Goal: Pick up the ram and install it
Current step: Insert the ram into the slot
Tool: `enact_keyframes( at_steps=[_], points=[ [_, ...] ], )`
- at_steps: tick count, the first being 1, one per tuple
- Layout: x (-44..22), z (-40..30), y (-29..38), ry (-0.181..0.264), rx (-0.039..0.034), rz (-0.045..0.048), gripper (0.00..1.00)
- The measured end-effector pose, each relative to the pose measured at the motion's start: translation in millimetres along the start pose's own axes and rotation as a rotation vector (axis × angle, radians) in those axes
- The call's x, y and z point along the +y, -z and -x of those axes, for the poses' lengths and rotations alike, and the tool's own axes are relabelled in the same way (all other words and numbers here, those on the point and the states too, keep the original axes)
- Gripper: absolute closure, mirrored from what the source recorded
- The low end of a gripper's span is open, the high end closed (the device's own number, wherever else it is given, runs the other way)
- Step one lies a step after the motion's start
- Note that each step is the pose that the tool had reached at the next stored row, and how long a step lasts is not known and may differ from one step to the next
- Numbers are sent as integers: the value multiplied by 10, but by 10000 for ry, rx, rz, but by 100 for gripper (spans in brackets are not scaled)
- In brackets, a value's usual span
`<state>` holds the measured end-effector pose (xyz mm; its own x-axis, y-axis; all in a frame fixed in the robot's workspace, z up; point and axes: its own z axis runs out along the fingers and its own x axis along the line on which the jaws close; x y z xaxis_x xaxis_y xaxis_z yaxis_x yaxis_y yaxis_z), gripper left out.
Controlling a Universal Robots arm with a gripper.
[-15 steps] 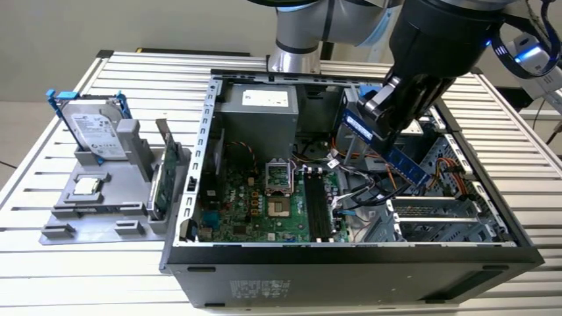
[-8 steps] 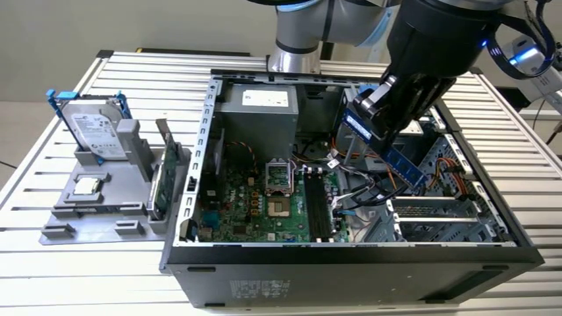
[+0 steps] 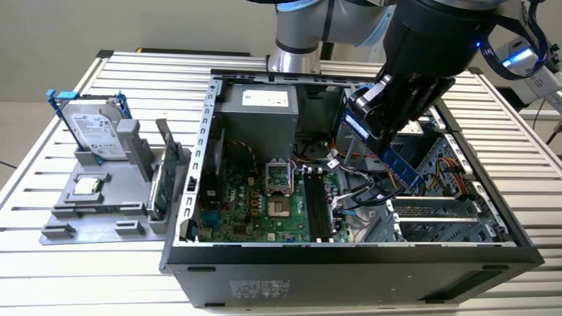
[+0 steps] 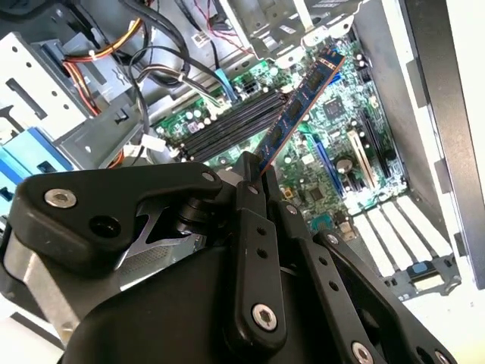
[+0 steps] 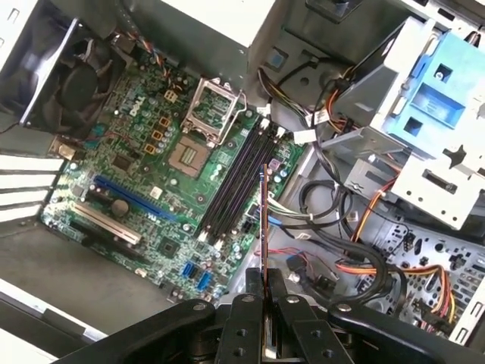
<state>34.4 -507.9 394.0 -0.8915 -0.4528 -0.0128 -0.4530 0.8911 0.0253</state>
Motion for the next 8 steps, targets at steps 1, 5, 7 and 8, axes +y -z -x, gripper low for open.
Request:
enact_keyframes(
  at_steps=[1,5,7,8],
  points=[
    [2,-5,0,-53,-1,0,100],
    [12,-23,0,-245,-6,-3,100],
    [17,-33,0,-345,-9,-4,100],
    [19,-37,0,-395,-10,-4,100]
  ],
)
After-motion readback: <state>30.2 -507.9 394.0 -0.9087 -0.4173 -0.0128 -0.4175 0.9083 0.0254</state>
